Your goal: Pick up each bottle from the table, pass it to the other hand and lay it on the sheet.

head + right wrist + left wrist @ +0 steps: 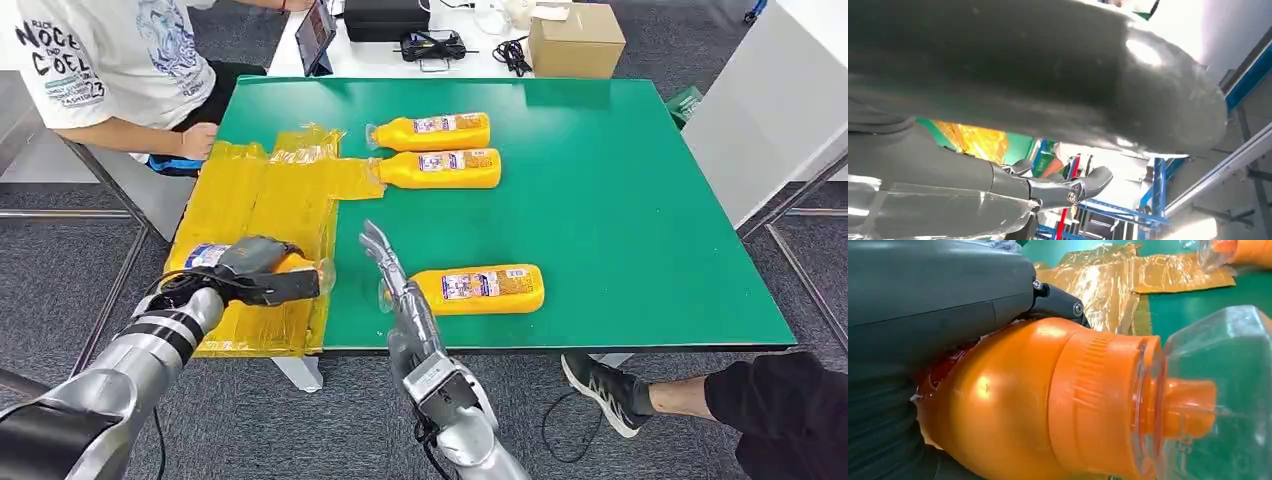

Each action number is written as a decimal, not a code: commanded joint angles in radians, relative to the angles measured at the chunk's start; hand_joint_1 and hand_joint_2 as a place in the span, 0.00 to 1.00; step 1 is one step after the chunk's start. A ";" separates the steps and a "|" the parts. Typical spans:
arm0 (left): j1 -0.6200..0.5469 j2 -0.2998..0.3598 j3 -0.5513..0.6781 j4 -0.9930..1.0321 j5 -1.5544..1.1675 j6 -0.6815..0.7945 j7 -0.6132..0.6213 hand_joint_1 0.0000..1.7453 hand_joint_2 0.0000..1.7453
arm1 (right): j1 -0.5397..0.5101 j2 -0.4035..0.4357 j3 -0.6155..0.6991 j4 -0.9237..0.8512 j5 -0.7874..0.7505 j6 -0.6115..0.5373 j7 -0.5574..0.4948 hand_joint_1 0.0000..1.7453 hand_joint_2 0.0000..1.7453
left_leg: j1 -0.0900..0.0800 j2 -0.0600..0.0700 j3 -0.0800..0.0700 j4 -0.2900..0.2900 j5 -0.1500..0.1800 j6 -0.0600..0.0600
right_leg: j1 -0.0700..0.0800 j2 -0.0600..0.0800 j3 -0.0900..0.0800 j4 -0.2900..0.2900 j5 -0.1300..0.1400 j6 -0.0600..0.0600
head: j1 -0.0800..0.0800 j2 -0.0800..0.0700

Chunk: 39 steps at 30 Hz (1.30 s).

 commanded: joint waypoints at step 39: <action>0.073 -0.015 0.097 0.024 0.324 -0.153 -0.084 0.00 0.00 | -0.051 0.026 0.005 0.161 -0.012 0.024 0.011 0.00 0.00 | 0.000 0.002 0.008 -0.001 -0.001 -0.001 | 0.000 0.002 0.008 -0.001 -0.001 -0.002 | 0.000 0.000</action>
